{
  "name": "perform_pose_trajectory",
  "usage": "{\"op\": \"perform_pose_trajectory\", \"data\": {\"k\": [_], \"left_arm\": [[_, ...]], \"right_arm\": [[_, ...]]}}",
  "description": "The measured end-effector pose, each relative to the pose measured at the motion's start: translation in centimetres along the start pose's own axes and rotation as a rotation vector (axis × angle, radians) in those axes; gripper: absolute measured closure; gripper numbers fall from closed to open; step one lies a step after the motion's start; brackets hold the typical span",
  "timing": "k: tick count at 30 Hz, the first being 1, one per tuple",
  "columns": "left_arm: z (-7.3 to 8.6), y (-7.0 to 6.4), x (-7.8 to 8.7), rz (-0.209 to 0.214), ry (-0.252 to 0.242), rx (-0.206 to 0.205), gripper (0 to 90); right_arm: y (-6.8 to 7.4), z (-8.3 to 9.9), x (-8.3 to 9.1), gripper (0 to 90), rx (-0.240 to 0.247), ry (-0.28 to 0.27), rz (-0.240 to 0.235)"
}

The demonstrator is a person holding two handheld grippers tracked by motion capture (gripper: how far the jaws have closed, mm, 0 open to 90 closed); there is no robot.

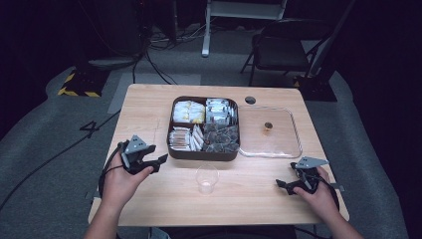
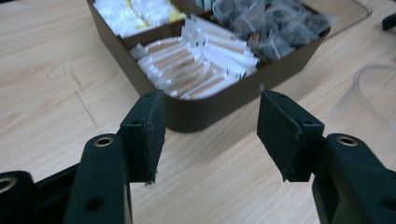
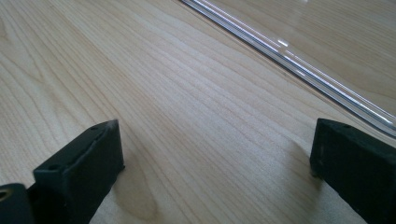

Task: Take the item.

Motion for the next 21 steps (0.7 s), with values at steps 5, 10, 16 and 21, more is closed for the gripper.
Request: {"op": "perform_pose_trajectory", "data": {"k": [5,10,16,21], "left_arm": [[-2.8,0.5,-0.1,0.005,-0.019,-0.031,39.7],[-5.0,1.4,-1.1,0.013,-0.04,-0.041,36.5],[-7.0,2.6,-3.9,-0.001,-0.02,-0.072,36.6],[-8.4,3.0,-6.6,0.041,-0.02,-0.078,37.2]], "right_arm": [[0.0,0.0,0.0,2.7,0.003,0.0,-0.004],[0.0,0.0,0.0,2.6,0.005,0.001,-0.004],[-0.1,0.0,0.0,2.7,0.01,0.001,-0.01],[-0.1,-0.1,-0.1,2.7,0.011,0.001,-0.01]]}}
Point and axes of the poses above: each handheld gripper's, and its own axes: x roughly backward along the jaws, z roughly out of its underside, y roughly to its left, the point moved 7 cm from there along -x, roughly forward along the jaws, and after that the axes turned 2 degrees about y, right-handed, at the moved point
